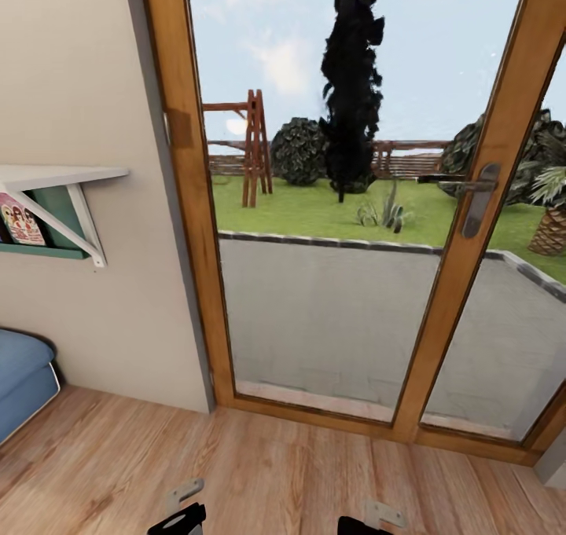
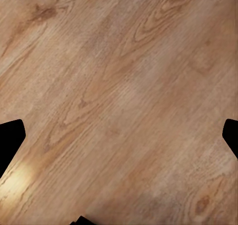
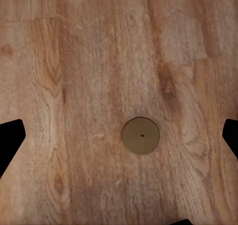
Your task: Place each of the two pumpkins and all three candles from the living room inside a cabinet in the living room (use any cabinet), then make sure every cabinet is closed, and position the cauldron so it is next to a table in the living room.
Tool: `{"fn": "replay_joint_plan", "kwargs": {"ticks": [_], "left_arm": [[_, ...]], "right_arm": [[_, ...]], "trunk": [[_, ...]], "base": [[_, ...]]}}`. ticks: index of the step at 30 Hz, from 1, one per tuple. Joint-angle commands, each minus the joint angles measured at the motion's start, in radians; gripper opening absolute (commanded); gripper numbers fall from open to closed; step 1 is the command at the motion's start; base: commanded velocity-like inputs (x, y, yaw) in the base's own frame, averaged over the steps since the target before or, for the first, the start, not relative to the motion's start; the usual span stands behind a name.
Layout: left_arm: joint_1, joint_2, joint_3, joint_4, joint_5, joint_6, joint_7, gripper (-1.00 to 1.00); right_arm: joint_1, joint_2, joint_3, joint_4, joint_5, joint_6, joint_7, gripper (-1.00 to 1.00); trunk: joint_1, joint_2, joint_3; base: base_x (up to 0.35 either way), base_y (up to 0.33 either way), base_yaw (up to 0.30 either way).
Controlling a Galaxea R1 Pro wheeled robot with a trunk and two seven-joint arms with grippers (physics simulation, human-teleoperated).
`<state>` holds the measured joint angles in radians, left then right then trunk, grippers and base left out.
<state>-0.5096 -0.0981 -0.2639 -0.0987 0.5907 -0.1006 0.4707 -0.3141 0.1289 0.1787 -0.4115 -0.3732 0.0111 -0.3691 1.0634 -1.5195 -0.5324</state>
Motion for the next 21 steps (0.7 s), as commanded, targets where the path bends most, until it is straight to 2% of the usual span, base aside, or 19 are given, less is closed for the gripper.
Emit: {"fn": "replay_joint_plan", "kwargs": {"ticks": [1,7,16,18,19,20,21], "left_arm": [[-0.001,-0.001,-0.007,-0.002,0.011,-0.004,0.004,1.00],[0.000,0.000,0.004,-0.025,0.023,-0.002,0.009,1.00],[-0.001,0.002,0.012,-0.056,0.032,0.031,0.009,1.00],[-0.001,0.002,0.012,-0.079,0.035,0.097,0.009,1.00],[-0.002,0.003,0.011,-0.111,0.036,0.155,0.009,1.00],[-0.001,0.006,0.011,-0.196,0.037,0.280,0.010,1.00],[-0.001,0.009,0.019,-0.262,0.038,0.365,0.010,1.00]], "right_arm": [[-0.001,-0.001,0.008,-0.001,-0.009,0.001,-0.008,1.00],[0.000,-0.006,0.008,0.000,-0.010,0.001,-0.007,1.00],[0.000,-0.013,0.005,0.001,-0.010,-0.001,-0.001,1.00],[0.000,-0.014,0.004,0.003,-0.012,-0.002,-0.001,1.00],[0.000,-0.016,0.003,0.003,-0.012,-0.002,-0.001,1.00],[-0.001,-0.021,0.003,0.003,-0.013,-0.002,-0.001,1.00],[-0.001,-0.026,0.003,0.003,-0.013,-0.001,-0.001,1.00]], "trunk": [[0.000,-0.001,-0.001],[0.000,-0.001,-0.001],[0.034,-0.064,-0.029],[0.042,-0.078,-0.035],[0.046,-0.085,-0.039],[0.050,-0.092,-0.042],[0.054,-0.099,-0.045]], "base": [[0.000,-0.015,0.000],[0.000,-0.004,0.000],[0.000,0.000,0.000],[0.000,0.000,0.000],[0.000,0.000,0.000],[0.000,0.000,0.000],[0.000,0.000,0.000]]}}
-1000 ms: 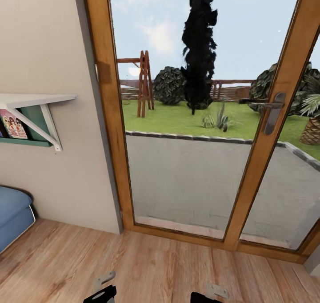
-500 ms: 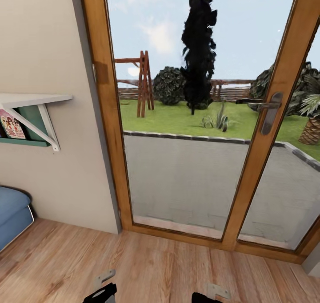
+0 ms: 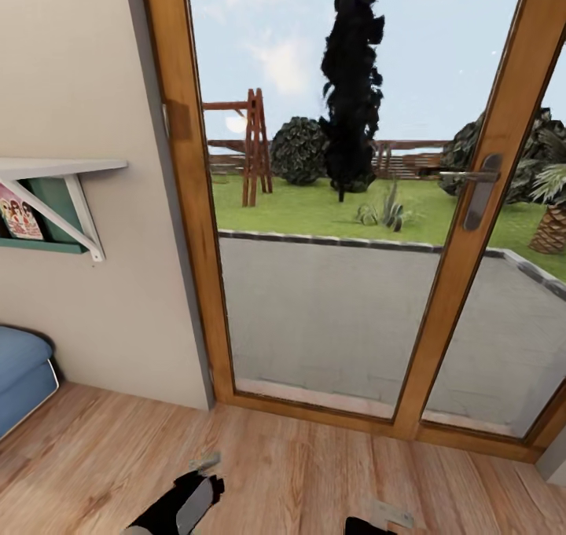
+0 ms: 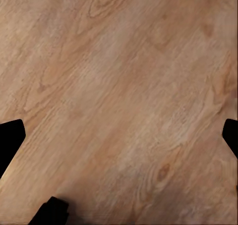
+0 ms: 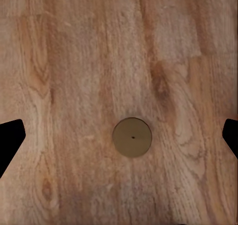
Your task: Place each of the two pumpkins and all three candles from the living room inside a cabinet in the living room (use any cabinet), then make sure every cabinet is closed, and position the cauldron so it is next to a table in the living room.
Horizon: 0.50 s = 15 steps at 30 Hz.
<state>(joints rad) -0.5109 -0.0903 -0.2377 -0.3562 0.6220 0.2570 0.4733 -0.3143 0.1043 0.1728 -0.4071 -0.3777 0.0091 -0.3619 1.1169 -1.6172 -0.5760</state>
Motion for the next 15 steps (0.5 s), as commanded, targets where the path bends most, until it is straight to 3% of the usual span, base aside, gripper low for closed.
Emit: {"fn": "replay_joint_plan", "kwargs": {"ticks": [1,2,3,5,7,9,13,15], "left_arm": [[0.000,0.003,0.012,-0.073,0.009,0.090,0.009,1.00],[0.000,0.008,0.044,-0.134,0.012,0.167,0.010,1.00],[0.000,0.014,0.104,-0.208,0.014,0.263,0.011,1.00],[0.000,0.019,0.179,-0.265,0.015,0.355,0.011,1.00],[0.000,0.024,0.223,-0.301,0.014,0.412,0.011,1.00],[0.000,0.025,0.244,-0.337,0.012,0.459,0.012,1.00],[-0.001,0.022,0.249,-0.380,0.009,0.539,0.013,1.00],[-0.001,0.018,0.251,-0.443,0.009,0.590,0.020,1.00]], "right_arm": [[0.000,-0.004,0.008,-0.001,-0.009,0.002,-0.008,1.00],[-0.001,-0.007,0.008,-0.001,-0.009,0.004,-0.008,1.00],[-0.001,-0.009,0.007,-0.001,-0.010,0.005,-0.008,1.00],[-0.001,-0.010,0.006,0.002,-0.011,0.006,-0.009,1.00],[-0.001,-0.010,0.006,0.003,-0.013,0.005,-0.009,1.00],[-0.001,-0.011,0.004,0.003,-0.014,0.005,-0.012,1.00],[-0.001,-0.009,0.004,-0.001,-0.015,0.011,-0.015,1.00],[-0.001,-0.009,0.005,-0.002,-0.013,0.013,-0.014,1.00]], "trunk": [[0.004,-0.008,-0.004],[0.008,-0.015,-0.008],[0.012,-0.022,-0.011],[0.019,-0.036,-0.017],[0.027,-0.050,-0.023],[0.035,-0.064,-0.029],[0.050,-0.092,-0.042],[0.058,-0.106,-0.048]], "base": [[0.000,0.000,0.000],[0.000,0.000,0.000],[0.000,0.000,0.000],[0.000,0.000,0.000],[0.000,0.000,0.000],[0.000,0.000,0.000],[0.000,0.000,0.000],[0.000,0.000,0.000]]}}
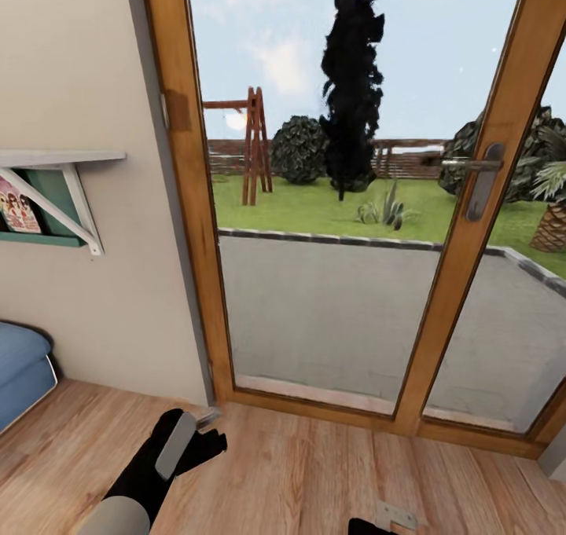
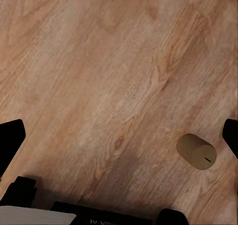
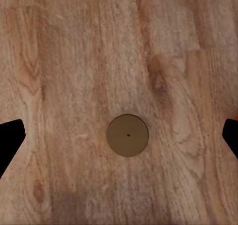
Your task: Place each of the two pumpkins and all three candles from the living room inside a cabinet in the living room (use any cabinet), then make sure every cabinet is closed, and position the cauldron so it is next to a table in the living room.
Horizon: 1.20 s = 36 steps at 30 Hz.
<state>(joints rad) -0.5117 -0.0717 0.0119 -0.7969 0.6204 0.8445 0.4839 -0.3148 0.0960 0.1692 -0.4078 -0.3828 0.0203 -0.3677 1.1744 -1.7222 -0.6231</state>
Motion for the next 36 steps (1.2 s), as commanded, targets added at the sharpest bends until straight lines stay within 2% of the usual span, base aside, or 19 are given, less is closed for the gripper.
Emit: {"fn": "replay_joint_plan", "kwargs": {"ticks": [1,2,5,14,27,36], "left_arm": [[0.000,-0.002,0.002,-0.035,0.012,0.025,0.014,1.00],[-0.001,-0.002,0.003,-0.093,0.016,0.062,0.024,1.00],[-0.001,-0.001,0.007,-0.111,0.017,0.073,0.026,1.00],[-0.001,-0.014,0.001,-0.116,0.019,0.075,0.027,1.00],[-0.001,-0.020,-0.001,-0.116,0.019,0.077,0.027,1.00],[-0.001,-0.023,-0.002,-0.116,0.019,0.079,0.026,1.00]], "right_arm": [[-0.001,-0.001,0.008,-0.001,-0.007,0.003,-0.008,1.00],[0.000,-0.001,0.008,0.002,-0.006,0.005,-0.007,1.00],[-0.001,0.000,0.009,0.002,-0.004,0.005,-0.007,1.00],[-0.001,0.000,0.009,0.000,-0.006,0.002,-0.009,1.00],[0.000,-0.001,0.008,-0.003,0.000,0.009,-0.008,1.00],[-0.013,-0.003,0.005,-0.013,-0.007,0.111,-0.009,1.00]], "trunk": [[0.004,-0.008,-0.004],[0.008,-0.015,-0.007],[0.019,-0.036,-0.017],[0.054,-0.099,-0.045],[0.104,-0.190,-0.086],[0.138,-0.253,-0.114]], "base": [[0.000,0.000,0.000],[0.000,0.000,0.000],[0.000,0.000,0.000],[0.000,0.000,0.000],[0.000,0.000,0.000],[0.000,0.000,0.000]]}}
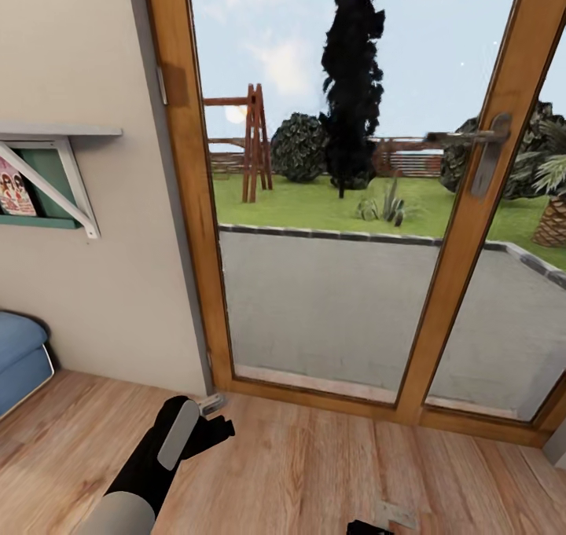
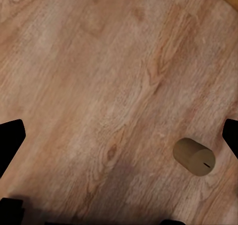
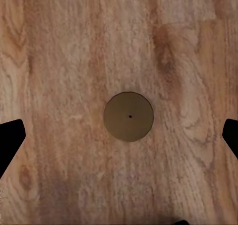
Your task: Place each of the two pumpkins and all three candles from the living room inside a cabinet in the living room (use any cabinet), then make sure every cabinet is closed, and position the cauldron so it is next to a table in the living room.
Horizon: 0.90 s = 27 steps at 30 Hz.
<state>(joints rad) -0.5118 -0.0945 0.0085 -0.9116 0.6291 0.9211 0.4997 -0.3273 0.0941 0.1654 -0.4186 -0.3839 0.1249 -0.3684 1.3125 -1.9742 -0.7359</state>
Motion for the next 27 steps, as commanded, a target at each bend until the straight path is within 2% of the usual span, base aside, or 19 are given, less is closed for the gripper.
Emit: {"fn": "replay_joint_plan", "kwargs": {"ticks": [1,3,4,6,8,11,14,27], "left_arm": [[-0.001,-0.001,0.001,-0.001,0.011,0.002,0.010,1.00],[-0.001,-0.004,0.001,-0.001,0.011,0.002,0.010,1.00],[-0.001,-0.005,0.001,-0.001,0.011,0.002,0.010,1.00],[-0.001,-0.007,0.001,-0.001,0.011,0.002,0.010,1.00],[-0.001,-0.009,0.001,-0.001,0.011,0.002,0.010,1.00],[-0.001,-0.009,0.001,-0.001,0.011,0.001,0.010,1.00],[-0.001,-0.008,0.001,-0.001,0.010,0.001,0.010,1.00],[-0.001,-0.010,0.000,-0.001,0.010,0.001,0.010,1.00]], "right_arm": [[-0.011,-0.002,0.007,-0.011,-0.007,0.030,-0.009,1.00],[-0.048,-0.003,0.006,-0.037,-0.009,0.108,-0.008,1.00],[-0.078,-0.004,0.005,-0.060,-0.010,0.181,-0.008,1.00],[-0.116,-0.007,0.001,-0.088,-0.011,0.264,-0.008,1.00],[-0.154,-0.007,-0.027,-0.106,-0.013,0.315,-0.009,1.00],[-0.191,-0.008,-0.083,-0.112,-0.014,0.345,-0.009,1.00],[-0.199,-0.008,-0.105,-0.111,-0.009,0.364,-0.010,1.00],[-0.195,-0.011,-0.102,-0.122,0.000,0.384,-0.006,1.00]], "trunk": [[0.004,-0.008,-0.004],[0.011,-0.022,-0.011],[0.015,-0.029,-0.014],[0.023,-0.043,-0.020],[0.031,-0.057,-0.026],[0.042,-0.078,-0.036],[0.054,-0.099,-0.045],[0.103,-0.190,-0.086]], "base": [[0.000,0.000,0.000],[0.000,0.000,0.000],[0.000,0.000,0.000],[0.000,0.000,0.000],[0.000,0.000,0.000],[0.000,0.000,0.000],[0.000,0.000,0.000],[0.000,0.000,0.000]]}}
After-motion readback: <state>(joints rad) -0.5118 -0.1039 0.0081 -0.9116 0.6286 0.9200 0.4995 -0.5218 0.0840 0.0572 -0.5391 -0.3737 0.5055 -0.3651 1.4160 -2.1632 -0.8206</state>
